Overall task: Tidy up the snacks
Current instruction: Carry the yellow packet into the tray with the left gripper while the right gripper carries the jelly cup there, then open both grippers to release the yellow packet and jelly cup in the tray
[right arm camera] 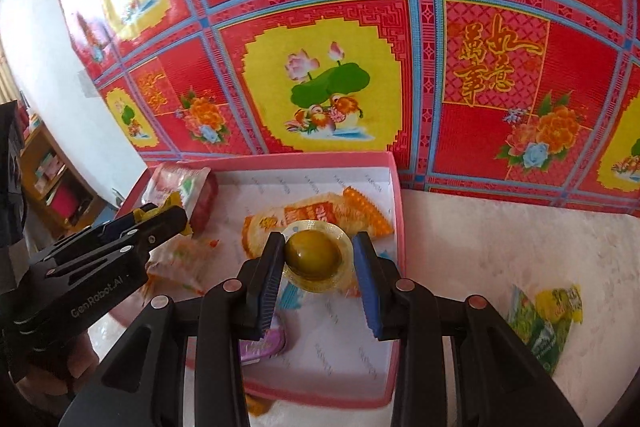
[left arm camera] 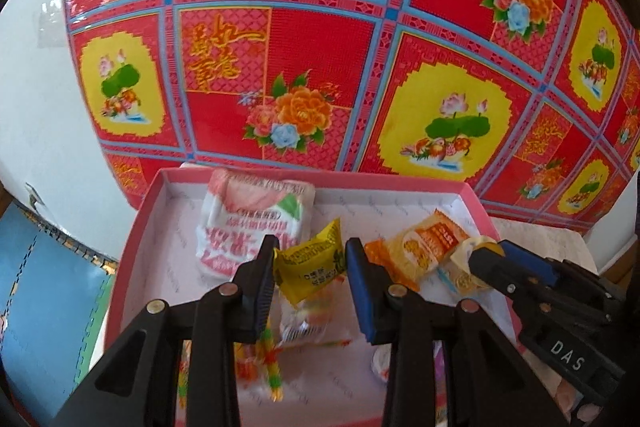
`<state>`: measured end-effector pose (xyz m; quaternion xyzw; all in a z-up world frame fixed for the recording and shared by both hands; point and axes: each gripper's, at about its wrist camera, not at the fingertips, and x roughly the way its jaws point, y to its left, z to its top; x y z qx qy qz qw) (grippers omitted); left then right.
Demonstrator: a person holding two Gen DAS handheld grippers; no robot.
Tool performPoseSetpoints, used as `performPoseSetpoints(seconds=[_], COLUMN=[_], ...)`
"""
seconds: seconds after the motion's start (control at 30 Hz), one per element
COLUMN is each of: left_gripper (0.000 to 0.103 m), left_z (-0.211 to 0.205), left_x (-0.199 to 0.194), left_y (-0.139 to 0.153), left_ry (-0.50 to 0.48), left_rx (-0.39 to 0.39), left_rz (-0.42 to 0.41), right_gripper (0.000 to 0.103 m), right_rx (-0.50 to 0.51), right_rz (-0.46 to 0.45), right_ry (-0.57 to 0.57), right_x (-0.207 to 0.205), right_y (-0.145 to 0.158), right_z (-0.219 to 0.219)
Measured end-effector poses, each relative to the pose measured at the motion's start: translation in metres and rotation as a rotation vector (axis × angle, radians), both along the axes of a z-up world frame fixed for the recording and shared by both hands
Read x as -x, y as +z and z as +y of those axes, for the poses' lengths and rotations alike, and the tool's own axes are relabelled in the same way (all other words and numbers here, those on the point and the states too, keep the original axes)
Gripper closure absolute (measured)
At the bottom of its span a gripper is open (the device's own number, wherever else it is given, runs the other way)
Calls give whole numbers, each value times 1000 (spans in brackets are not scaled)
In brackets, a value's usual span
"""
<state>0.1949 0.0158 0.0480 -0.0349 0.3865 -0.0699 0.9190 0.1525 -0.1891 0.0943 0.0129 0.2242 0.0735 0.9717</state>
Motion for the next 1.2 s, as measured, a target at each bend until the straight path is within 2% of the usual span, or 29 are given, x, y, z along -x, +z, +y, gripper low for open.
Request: performPoseSetpoints(seconds=[0.4,0.63,0.77,0.87,1.03,1.2], left_gripper=[67,55,49,45,41,30], left_z=[-10,-12,-10,-10,-11,-8], left_x=[-15,-9,-1,5,18,32], left_y=[-8,-3,1,5,13,20], left_ry=[-15,-16,-8,-2,7,24], left_rx=[-28,-15,9,14,15,30], left_rz=[-14,17,32,36,38,32], right_gripper=[66,65,51,47,46,46], right_rx=[-17,-34,-35,-31,-36,-52], right_rz=[25,32,16,5,-2,0], right_ry=[9,20,22,22,17,3], right_x=[-13,-10,-2,5,17,32], right_y=[-10,-10,-8,-5,-2,-1], right_z=[-1,1,2,3,1,-5])
